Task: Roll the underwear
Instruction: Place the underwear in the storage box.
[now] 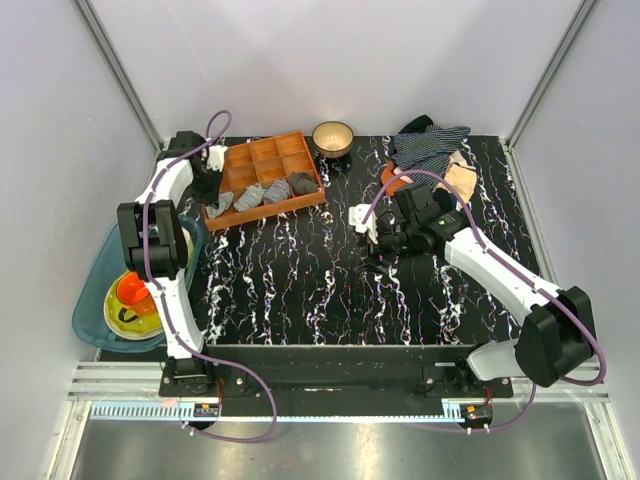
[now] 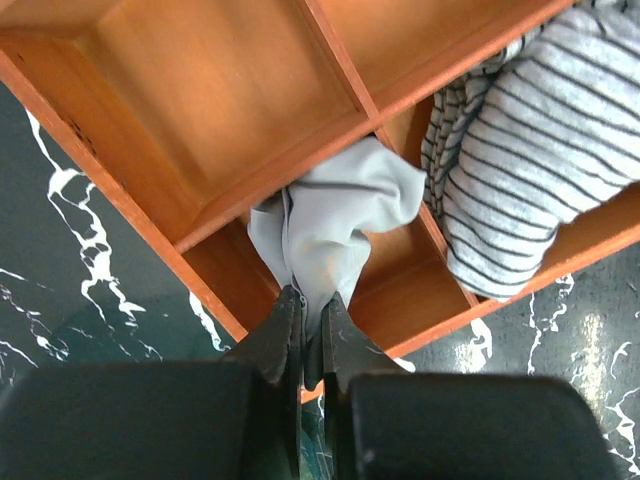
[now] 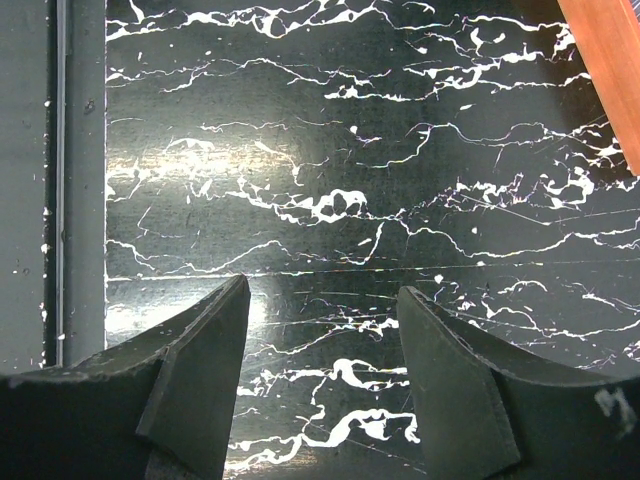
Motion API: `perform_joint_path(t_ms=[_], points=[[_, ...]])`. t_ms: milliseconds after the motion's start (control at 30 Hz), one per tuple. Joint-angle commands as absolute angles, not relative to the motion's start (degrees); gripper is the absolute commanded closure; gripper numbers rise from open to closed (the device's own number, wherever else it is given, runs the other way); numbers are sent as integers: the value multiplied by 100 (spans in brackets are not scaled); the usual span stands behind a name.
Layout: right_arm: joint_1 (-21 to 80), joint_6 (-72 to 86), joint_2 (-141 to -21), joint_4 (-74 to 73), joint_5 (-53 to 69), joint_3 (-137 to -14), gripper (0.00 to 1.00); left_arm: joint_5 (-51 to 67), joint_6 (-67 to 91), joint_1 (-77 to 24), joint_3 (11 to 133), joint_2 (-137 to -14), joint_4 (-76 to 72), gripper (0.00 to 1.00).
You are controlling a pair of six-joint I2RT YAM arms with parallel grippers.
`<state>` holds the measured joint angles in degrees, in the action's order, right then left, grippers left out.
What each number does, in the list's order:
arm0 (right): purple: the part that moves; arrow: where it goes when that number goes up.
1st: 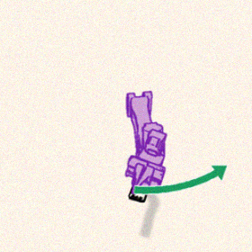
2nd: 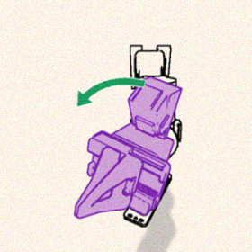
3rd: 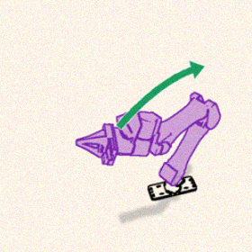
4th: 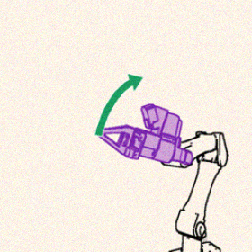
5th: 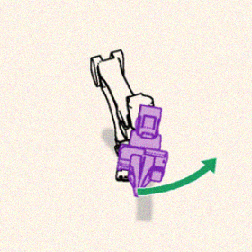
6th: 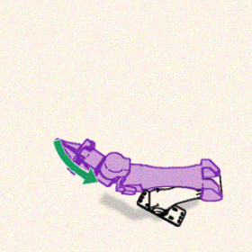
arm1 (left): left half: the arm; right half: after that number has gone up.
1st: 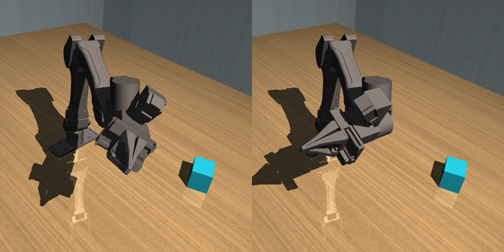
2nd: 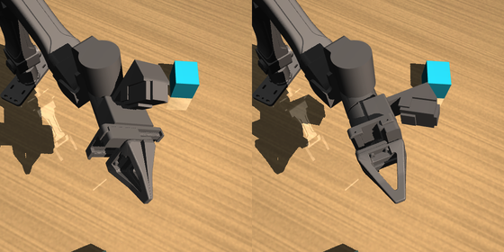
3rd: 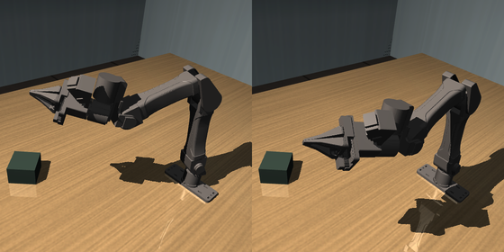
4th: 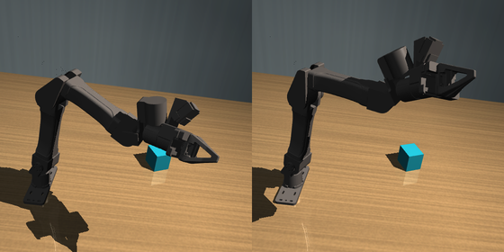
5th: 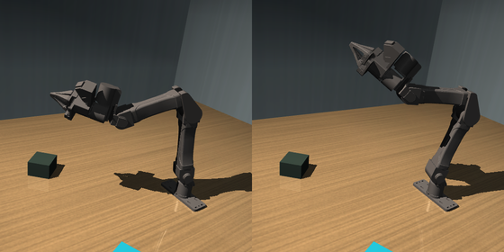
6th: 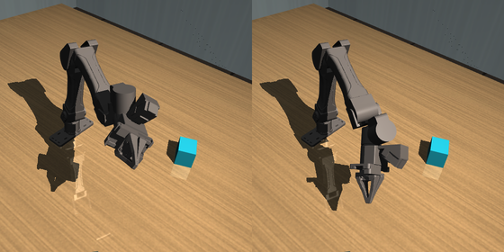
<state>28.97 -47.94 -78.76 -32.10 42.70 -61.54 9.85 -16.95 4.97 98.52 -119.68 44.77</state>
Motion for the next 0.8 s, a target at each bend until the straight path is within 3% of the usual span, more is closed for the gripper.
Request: perform_joint_path(t_ms=[0, 300, 533, 667, 767], points=[[2856, -4790, -7919, -3217, 4307, -6293, 31, 1089, -1653, 536, 10467, -12199, 4578, 100], [2856, -4843, -7972, -3252, 4289, -6293, 31, 1152, -1643, 536, 10188, -12428, 4825, 94], [2856, -4834, -7954, -3278, 4315, -6319, 31, 1020, -1565, 562, 10089, -12059, 4825, 74], [2839, -4825, -7954, -3331, 4350, -6337, 30, 984, -1389, 589, 10335, -11664, 4834, 53], [2848, -4834, -7980, -3392, 4359, -6363, 30, 1037, -1310, 606, 10494, -11330, 4825, 46]])
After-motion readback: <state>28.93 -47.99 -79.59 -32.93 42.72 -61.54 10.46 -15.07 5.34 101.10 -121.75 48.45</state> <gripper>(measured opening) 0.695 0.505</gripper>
